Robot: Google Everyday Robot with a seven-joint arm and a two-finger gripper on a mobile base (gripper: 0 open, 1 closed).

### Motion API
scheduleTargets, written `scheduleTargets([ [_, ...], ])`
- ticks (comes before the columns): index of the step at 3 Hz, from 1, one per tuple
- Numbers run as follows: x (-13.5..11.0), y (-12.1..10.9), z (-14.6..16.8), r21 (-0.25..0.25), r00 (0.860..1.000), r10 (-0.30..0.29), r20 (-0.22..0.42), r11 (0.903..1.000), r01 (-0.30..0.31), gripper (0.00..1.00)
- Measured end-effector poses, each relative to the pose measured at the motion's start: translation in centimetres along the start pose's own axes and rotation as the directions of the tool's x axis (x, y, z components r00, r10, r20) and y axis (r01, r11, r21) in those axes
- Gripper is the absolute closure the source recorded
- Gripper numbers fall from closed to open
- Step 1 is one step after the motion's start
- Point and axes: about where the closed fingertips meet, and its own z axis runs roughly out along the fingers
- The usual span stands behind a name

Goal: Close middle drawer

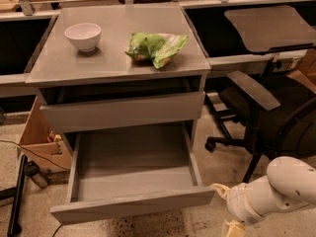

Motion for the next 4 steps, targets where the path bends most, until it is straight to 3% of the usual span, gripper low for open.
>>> scheduleTargets([
  [2, 2.1, -2.8, 6.5, 0.002, 1.0, 0.014, 0.016, 0.9999, -0.014, 0.0],
  [4, -1.0, -6.1, 10.6, 0.1, 1.0, 0.002, 0.008, 0.995, -0.003, 0.0],
])
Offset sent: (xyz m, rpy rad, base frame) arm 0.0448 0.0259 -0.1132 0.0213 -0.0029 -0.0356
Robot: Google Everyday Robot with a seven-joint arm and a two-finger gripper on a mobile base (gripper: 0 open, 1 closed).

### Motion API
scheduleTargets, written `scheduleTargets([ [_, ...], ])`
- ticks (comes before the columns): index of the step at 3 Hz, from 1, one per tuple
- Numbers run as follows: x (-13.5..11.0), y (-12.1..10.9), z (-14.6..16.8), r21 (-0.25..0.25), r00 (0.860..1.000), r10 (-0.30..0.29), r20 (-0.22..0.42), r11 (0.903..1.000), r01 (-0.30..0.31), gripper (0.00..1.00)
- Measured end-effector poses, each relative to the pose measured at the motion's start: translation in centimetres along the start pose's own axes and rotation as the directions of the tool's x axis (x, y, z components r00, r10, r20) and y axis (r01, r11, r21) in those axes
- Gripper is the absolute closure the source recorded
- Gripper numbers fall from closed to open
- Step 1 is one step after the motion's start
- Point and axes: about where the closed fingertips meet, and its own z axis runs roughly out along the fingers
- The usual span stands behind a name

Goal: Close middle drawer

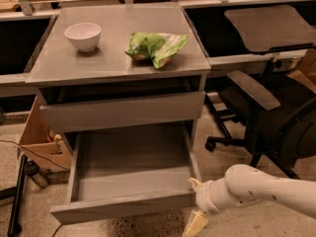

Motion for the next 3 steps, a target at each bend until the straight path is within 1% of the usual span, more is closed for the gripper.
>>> scheduleTargets([
  [1, -3.3, -1.0, 2.6, 0.028, 1.0, -0.031, -0.005, 0.9991, 0.031, 0.0],
  [2, -6.2, -2.4, 5.9, 0.013, 0.999, -0.053, -0.005, 0.9985, 0.053, 0.0],
  [3, -8.6, -4.2, 8.8, -0.009, 0.998, -0.069, -0.001, 0.9976, 0.069, 0.0],
])
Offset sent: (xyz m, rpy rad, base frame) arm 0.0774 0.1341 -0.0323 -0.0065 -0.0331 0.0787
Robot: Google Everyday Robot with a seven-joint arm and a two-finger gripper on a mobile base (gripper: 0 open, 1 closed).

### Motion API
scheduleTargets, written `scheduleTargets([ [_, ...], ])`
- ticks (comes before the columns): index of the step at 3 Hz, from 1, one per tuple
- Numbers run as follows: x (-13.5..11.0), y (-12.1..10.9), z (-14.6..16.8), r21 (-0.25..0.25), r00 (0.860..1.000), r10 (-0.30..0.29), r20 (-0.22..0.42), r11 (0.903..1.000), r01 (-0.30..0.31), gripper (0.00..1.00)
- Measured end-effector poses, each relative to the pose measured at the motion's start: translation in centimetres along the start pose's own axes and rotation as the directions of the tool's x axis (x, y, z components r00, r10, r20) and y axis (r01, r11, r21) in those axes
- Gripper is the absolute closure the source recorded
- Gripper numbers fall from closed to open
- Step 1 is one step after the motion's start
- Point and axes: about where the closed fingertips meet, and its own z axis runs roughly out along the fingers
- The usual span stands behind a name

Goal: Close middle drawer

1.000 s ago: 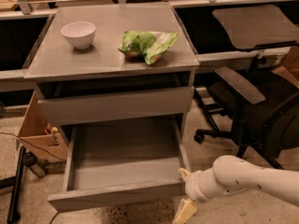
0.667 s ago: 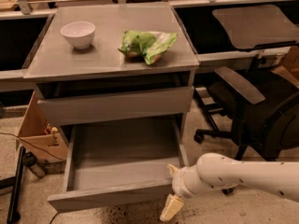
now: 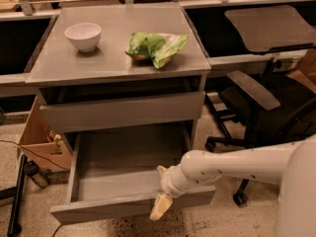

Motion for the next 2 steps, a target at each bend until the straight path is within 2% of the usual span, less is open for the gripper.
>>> scheduleTargets([
  [1, -1.9, -2.1, 1.9, 0.004, 1.0, -0.014, 0.003, 0.9999, 0.014, 0.0],
  [2, -3.7, -4.6, 4.5, 0.033, 1.0, -0.015, 0.02, 0.9994, 0.014, 0.0],
])
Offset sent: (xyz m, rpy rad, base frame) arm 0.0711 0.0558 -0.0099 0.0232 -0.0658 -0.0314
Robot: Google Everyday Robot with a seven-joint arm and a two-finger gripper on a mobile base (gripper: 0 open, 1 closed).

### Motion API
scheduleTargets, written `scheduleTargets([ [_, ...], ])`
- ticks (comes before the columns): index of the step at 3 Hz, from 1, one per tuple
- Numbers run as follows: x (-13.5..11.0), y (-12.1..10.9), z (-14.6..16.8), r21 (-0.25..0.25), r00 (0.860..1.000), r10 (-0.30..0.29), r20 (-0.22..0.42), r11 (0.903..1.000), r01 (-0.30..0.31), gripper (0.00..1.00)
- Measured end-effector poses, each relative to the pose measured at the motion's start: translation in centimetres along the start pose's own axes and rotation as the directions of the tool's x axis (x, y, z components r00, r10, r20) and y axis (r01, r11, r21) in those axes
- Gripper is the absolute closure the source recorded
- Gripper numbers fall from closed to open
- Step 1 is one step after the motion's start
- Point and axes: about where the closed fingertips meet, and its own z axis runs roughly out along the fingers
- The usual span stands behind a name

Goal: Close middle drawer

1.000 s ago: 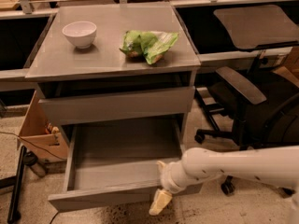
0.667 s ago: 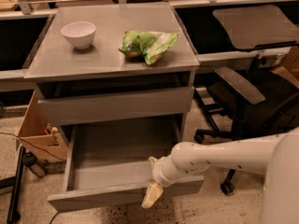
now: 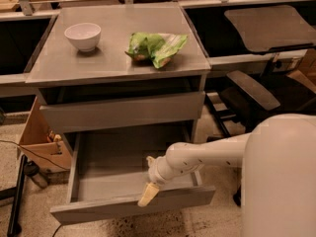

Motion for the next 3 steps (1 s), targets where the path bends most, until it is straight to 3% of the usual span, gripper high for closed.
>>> scheduleTargets([
  [2, 0.3, -0.8, 1.4, 0.015, 0.999, 0.017, -0.035, 0.9997, -0.017, 0.0],
  [3, 0.0, -2.1, 0.9, 0.071, 0.997, 0.043, -0.058, 0.9967, -0.038, 0.0],
])
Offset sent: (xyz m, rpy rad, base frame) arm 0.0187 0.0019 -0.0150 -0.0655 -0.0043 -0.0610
